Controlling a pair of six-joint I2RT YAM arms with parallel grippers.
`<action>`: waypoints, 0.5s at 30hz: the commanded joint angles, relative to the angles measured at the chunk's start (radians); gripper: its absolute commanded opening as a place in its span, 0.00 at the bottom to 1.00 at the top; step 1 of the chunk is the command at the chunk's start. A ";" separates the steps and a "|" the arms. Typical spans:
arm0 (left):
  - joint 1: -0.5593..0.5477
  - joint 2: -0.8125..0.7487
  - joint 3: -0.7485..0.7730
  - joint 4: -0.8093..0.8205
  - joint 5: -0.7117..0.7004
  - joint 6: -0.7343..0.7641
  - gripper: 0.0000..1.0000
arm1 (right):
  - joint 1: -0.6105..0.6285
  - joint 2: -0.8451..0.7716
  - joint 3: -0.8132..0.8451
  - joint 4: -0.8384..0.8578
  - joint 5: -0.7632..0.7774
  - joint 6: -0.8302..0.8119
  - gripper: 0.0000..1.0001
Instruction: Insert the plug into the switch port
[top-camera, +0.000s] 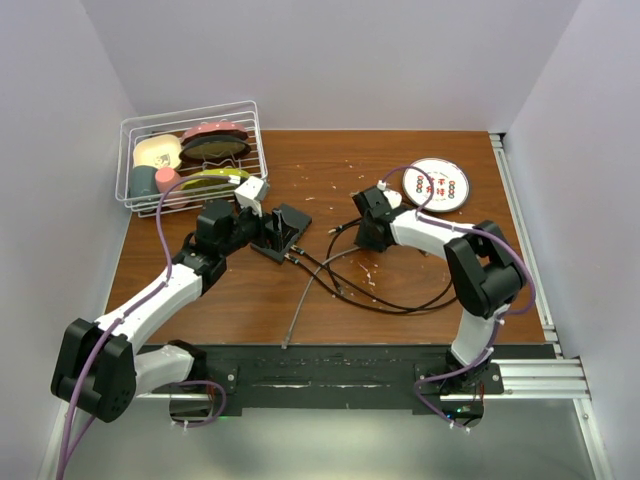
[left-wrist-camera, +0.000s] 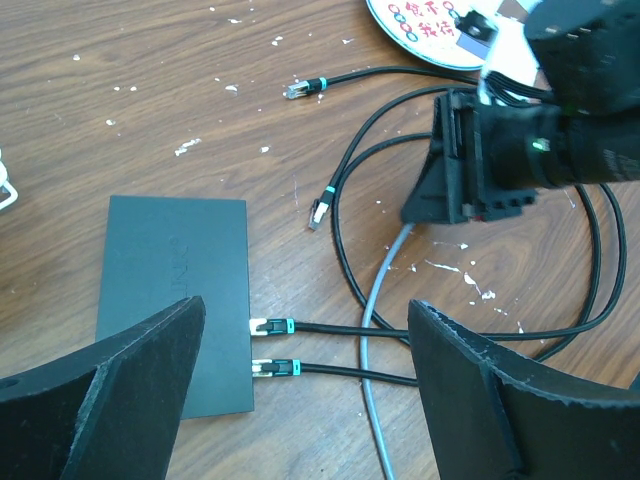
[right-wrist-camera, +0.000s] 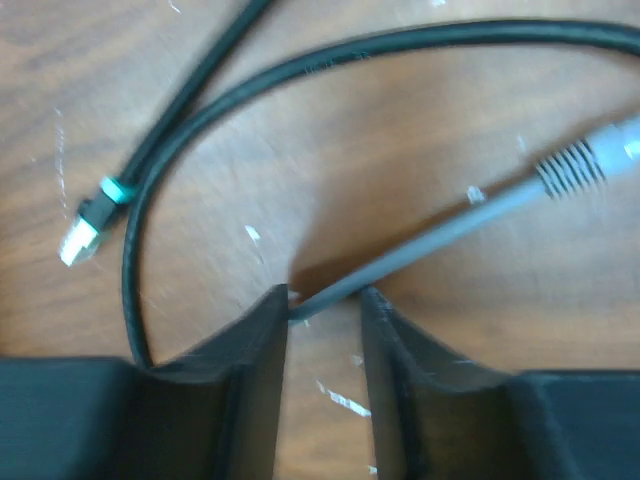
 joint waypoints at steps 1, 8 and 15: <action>-0.001 -0.022 0.022 0.012 -0.007 0.028 0.87 | -0.007 0.124 0.026 -0.021 0.039 -0.018 0.19; -0.001 -0.030 0.013 0.013 -0.014 0.032 0.87 | -0.007 0.150 0.020 -0.008 0.053 -0.056 0.00; -0.001 -0.024 0.011 0.021 -0.014 0.031 0.87 | -0.005 -0.095 0.022 -0.013 0.176 -0.128 0.00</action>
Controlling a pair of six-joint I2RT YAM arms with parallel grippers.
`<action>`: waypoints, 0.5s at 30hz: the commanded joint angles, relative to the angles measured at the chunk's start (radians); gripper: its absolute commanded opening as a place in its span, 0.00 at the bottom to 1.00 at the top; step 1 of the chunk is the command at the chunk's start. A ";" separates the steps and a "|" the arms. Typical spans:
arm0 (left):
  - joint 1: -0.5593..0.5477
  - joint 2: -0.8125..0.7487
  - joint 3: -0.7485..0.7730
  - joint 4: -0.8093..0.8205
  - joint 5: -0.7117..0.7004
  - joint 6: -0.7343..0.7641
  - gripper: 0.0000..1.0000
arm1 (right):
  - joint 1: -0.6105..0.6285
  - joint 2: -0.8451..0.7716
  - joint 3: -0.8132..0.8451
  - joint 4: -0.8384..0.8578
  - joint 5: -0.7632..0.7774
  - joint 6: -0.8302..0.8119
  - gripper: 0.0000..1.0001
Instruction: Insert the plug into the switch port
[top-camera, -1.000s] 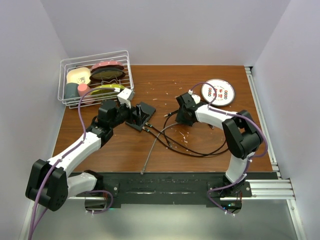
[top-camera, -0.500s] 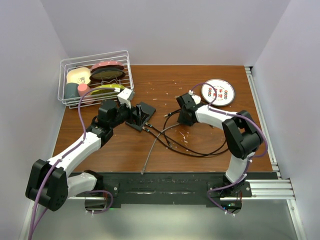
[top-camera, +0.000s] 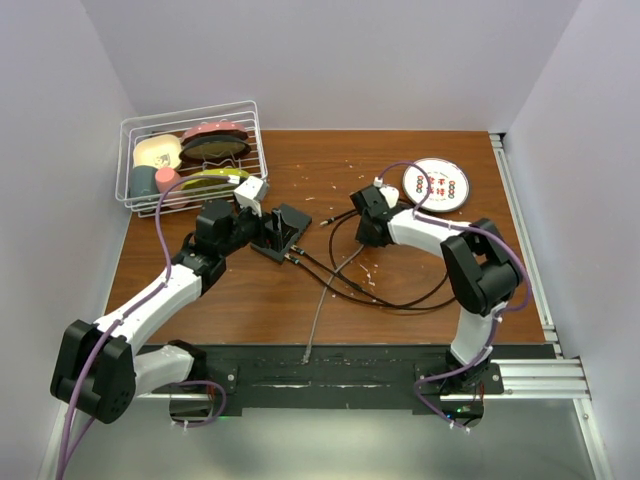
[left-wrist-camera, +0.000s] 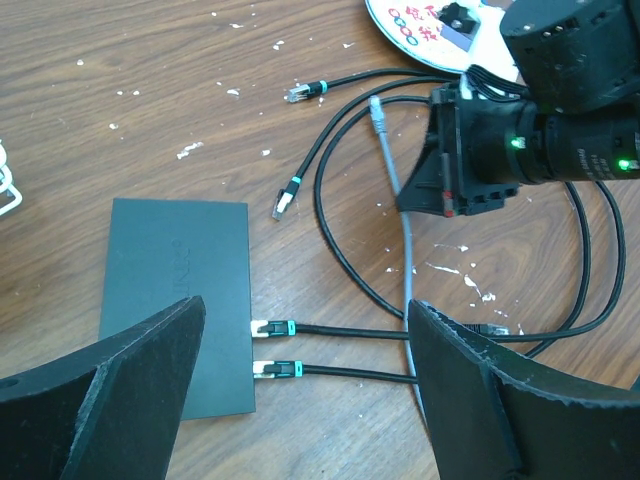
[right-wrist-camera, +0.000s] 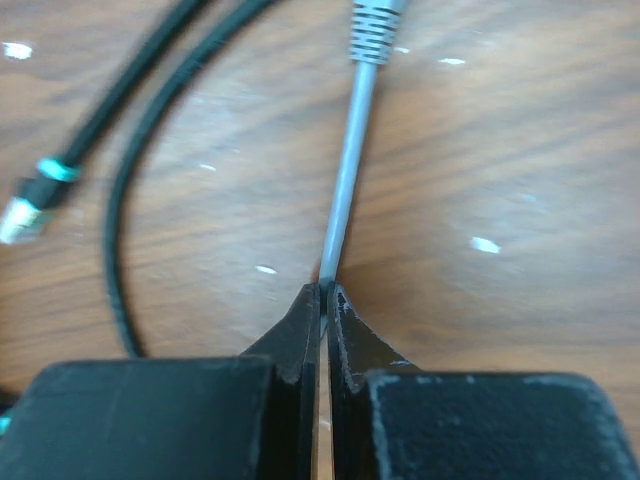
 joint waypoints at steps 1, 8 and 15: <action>-0.001 -0.014 0.013 0.021 -0.014 0.029 0.87 | -0.008 -0.180 -0.019 -0.057 0.132 -0.083 0.00; -0.001 -0.019 0.014 0.016 -0.019 0.029 0.87 | -0.007 -0.571 -0.057 0.070 0.246 -0.182 0.00; -0.001 -0.032 0.013 0.021 -0.023 0.028 0.87 | -0.008 -0.807 -0.030 0.196 0.289 -0.424 0.00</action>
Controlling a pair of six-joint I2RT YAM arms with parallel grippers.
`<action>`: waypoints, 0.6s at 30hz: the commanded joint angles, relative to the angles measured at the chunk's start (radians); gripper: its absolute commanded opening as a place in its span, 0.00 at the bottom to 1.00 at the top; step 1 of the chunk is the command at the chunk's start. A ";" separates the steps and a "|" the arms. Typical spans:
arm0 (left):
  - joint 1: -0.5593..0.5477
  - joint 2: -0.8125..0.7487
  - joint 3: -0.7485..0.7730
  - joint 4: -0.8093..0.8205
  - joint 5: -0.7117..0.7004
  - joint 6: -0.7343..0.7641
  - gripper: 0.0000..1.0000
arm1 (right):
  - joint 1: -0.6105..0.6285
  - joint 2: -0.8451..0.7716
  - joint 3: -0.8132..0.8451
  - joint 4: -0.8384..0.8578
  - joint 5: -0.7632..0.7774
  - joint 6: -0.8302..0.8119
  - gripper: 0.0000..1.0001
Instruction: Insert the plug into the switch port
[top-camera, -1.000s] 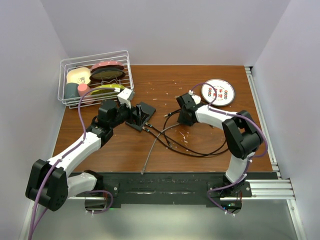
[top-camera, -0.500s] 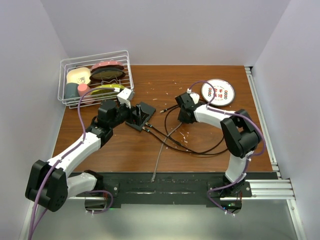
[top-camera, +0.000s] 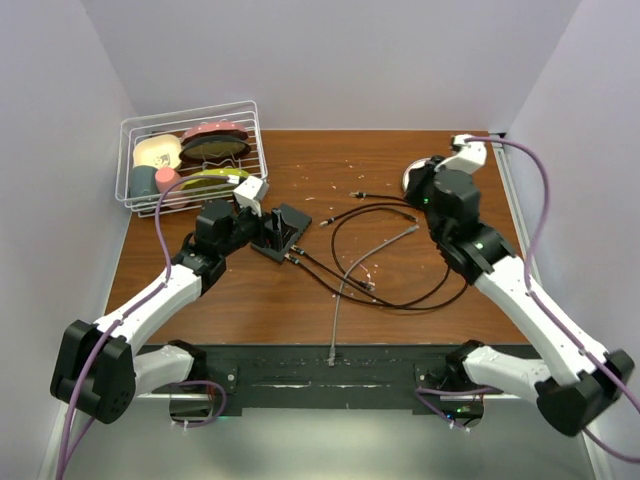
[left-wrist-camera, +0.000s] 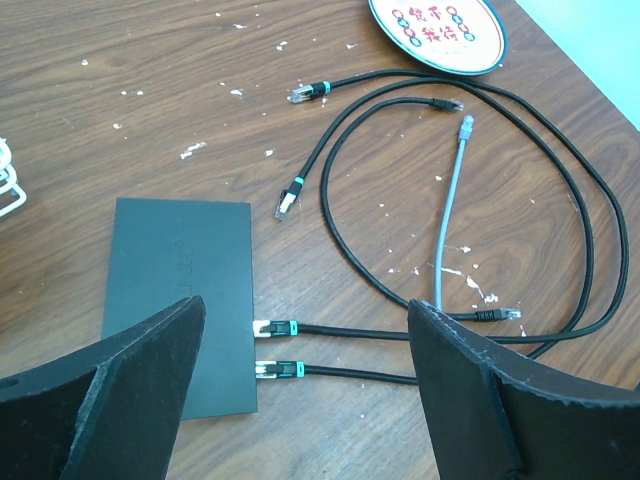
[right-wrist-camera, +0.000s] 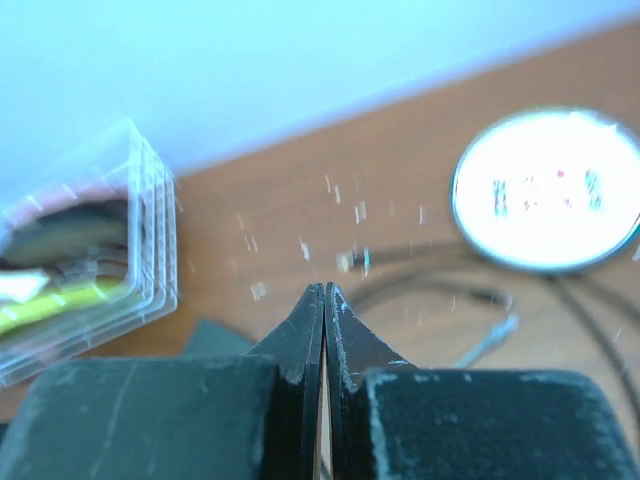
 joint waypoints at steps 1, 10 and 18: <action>0.000 -0.036 0.007 0.028 -0.016 0.020 0.87 | -0.005 -0.053 0.040 0.079 0.062 -0.178 0.00; 0.000 -0.038 0.005 0.033 -0.005 0.009 0.87 | -0.004 0.144 0.080 -0.180 -0.083 -0.028 0.60; 0.000 -0.049 0.002 0.020 -0.008 0.018 0.87 | -0.005 0.306 -0.068 -0.087 -0.220 0.101 0.99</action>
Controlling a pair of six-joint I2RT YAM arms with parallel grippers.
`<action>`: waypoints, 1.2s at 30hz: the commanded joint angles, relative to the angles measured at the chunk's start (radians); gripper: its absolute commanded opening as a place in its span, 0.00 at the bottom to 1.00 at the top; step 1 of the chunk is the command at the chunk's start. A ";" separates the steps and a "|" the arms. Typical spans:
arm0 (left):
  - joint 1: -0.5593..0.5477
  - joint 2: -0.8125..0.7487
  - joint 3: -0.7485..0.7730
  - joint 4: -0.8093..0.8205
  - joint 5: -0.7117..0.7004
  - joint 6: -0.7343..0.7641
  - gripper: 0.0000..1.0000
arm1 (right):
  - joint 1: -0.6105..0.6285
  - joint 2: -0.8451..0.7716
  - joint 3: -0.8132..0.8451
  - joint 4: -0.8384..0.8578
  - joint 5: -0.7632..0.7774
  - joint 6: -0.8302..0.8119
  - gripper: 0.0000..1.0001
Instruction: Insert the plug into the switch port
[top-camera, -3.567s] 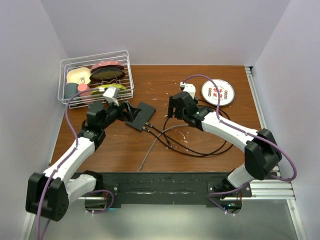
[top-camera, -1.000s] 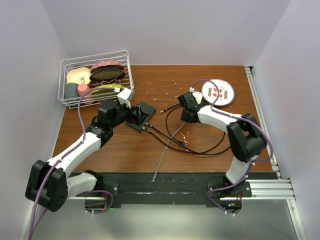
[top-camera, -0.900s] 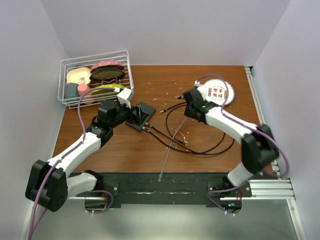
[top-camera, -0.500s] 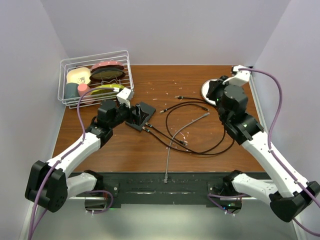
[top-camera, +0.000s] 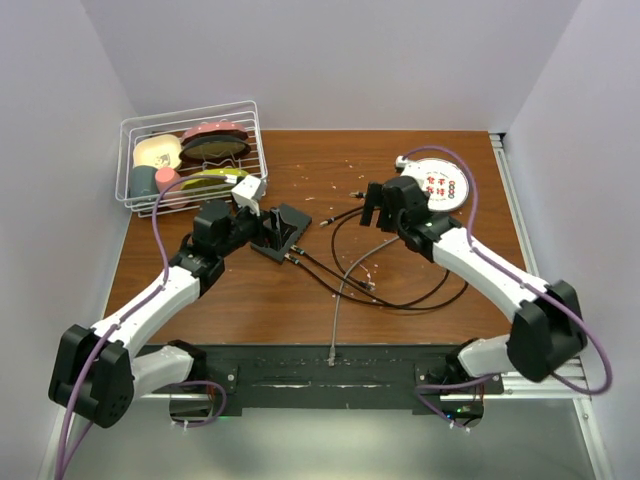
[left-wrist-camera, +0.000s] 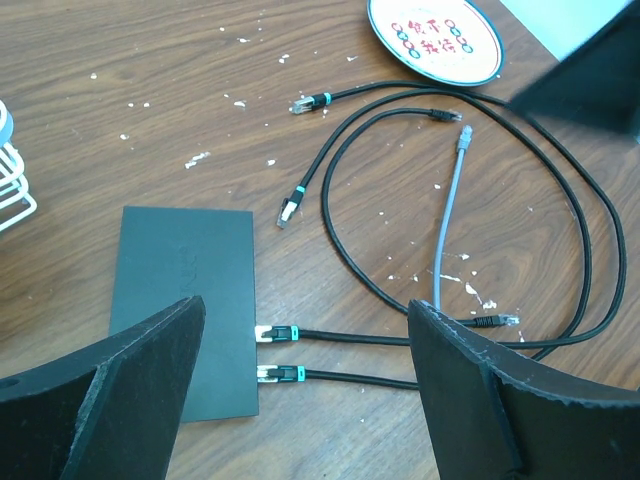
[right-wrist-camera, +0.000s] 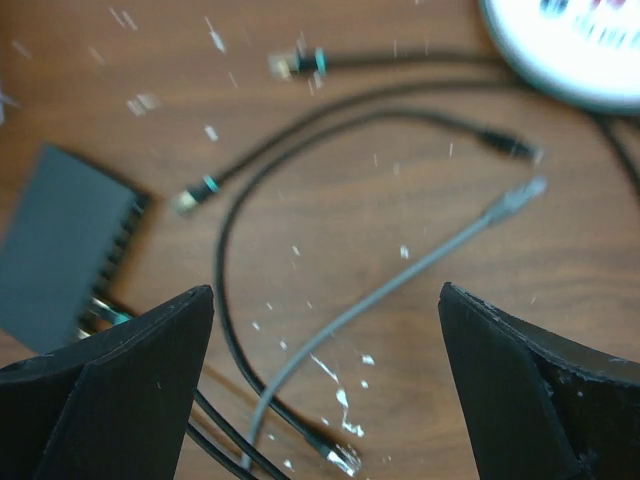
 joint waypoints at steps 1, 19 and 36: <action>-0.001 -0.028 0.009 0.017 -0.001 0.021 0.87 | -0.001 0.085 -0.008 -0.009 -0.043 0.094 0.98; -0.001 -0.028 -0.001 0.019 -0.006 0.033 0.87 | -0.017 0.528 0.112 -0.046 -0.103 0.211 0.74; -0.001 -0.037 -0.001 0.020 -0.009 0.041 0.88 | -0.063 0.648 0.167 -0.029 -0.175 0.061 0.00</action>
